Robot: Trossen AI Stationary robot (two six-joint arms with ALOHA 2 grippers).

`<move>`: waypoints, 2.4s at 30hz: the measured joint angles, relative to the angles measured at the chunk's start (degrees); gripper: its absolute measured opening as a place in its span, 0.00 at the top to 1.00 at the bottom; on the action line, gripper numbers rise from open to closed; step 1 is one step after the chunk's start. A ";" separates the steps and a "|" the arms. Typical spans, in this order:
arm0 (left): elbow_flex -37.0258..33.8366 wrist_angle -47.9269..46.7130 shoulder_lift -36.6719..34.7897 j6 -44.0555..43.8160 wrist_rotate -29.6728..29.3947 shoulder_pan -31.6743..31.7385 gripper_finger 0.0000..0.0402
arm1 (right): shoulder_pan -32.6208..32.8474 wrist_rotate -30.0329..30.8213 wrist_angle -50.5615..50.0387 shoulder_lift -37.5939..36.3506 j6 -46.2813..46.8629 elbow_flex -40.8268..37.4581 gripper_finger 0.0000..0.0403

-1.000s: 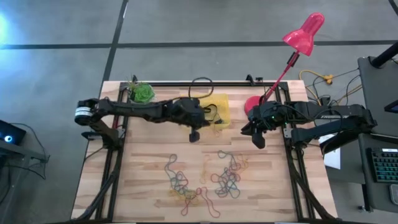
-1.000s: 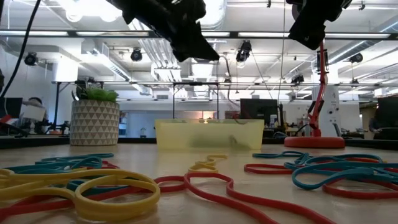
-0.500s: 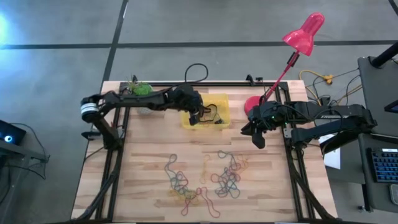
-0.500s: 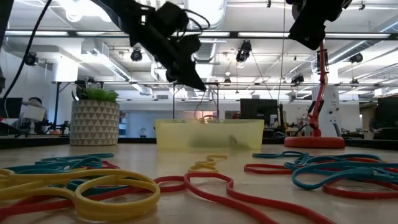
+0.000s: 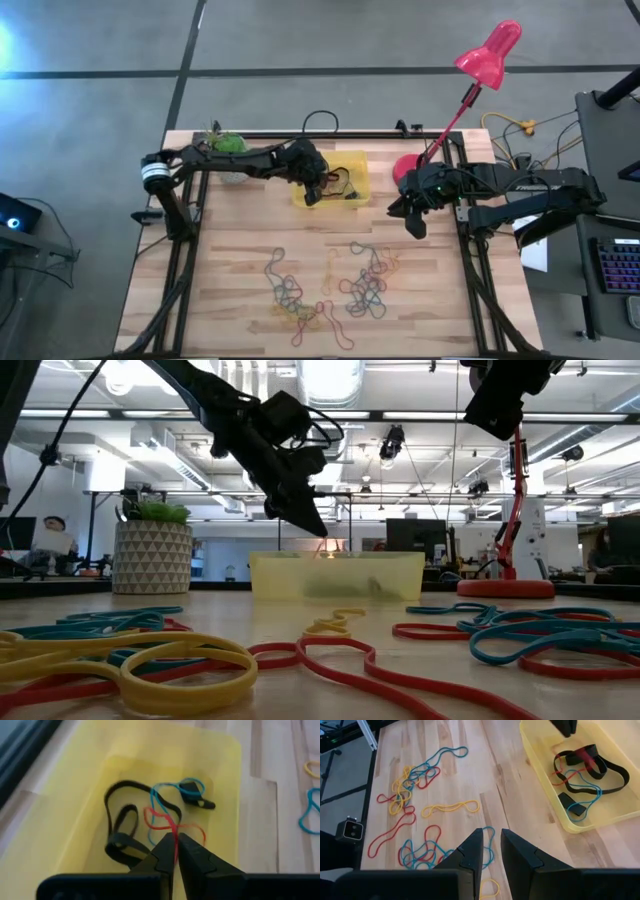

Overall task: Pick and place rubber bands into bin
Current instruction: Put the red rubber band into the yellow bin, then put the blue rubber band into the yellow bin

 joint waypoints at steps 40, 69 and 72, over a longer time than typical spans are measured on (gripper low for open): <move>-8.19 -4.92 -27.76 -10.23 -1.03 -18.38 0.66 | 6.73 -0.57 25.81 29.14 -4.80 -13.78 0.56; -16.17 3.31 -34.36 -13.73 -5.06 -19.83 0.66 | 10.95 8.25 15.18 42.10 2.97 -5.42 0.70; -16.36 3.42 -34.36 -13.73 -5.10 -19.85 0.66 | 11.70 9.30 14.90 42.14 3.64 -5.27 0.72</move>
